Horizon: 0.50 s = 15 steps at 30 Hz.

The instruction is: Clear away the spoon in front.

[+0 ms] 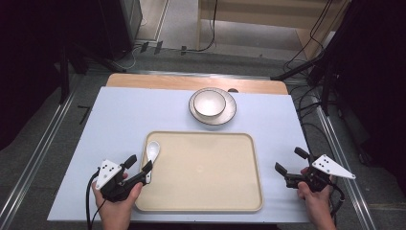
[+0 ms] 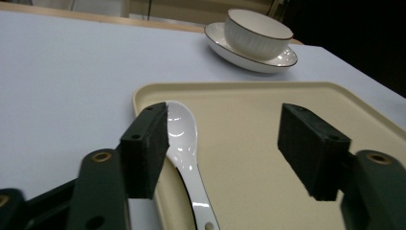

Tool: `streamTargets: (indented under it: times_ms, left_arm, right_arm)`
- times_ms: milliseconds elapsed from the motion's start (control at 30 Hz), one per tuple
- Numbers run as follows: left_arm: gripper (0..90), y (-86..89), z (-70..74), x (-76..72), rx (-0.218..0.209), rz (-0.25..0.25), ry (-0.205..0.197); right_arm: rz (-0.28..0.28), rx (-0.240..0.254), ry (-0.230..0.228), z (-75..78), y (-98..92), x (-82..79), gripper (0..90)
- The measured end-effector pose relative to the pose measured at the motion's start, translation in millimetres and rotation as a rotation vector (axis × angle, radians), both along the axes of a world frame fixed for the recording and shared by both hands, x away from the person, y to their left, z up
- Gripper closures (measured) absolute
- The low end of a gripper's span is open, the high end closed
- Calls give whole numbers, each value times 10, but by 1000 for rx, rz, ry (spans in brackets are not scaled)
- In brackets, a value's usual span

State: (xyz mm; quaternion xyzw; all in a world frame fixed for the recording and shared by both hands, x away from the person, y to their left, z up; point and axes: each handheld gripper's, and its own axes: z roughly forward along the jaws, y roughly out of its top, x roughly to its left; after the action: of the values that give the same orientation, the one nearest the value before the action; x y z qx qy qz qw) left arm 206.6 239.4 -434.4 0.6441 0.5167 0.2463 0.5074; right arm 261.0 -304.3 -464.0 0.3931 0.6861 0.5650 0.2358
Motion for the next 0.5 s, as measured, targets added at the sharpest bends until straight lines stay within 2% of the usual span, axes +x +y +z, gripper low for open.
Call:
streamTargets:
  times_ms: [100,233,333,433,467,500]
  left_arm:
    - [278,11,61,10,38,-25,-12]
    - [217,65,115,22,29,-35,-5]
    - [142,158,160,28,27,-67,-8]
    - [106,229,187,9,17,-110,-24]
    - [83,229,187,9,17,-110,-24]
    - [53,277,201,5,12,-145,-27]
  right_arm:
    - [-2,1,1,2,0,-4,5]
    - [-2,1,1,5,-5,-8,5]
    - [-4,3,1,5,-9,-10,5]
    - [-3,2,1,3,-8,-10,5]
    - [-3,1,1,3,-7,-10,5]
    - [-3,1,1,3,-6,-9,5]
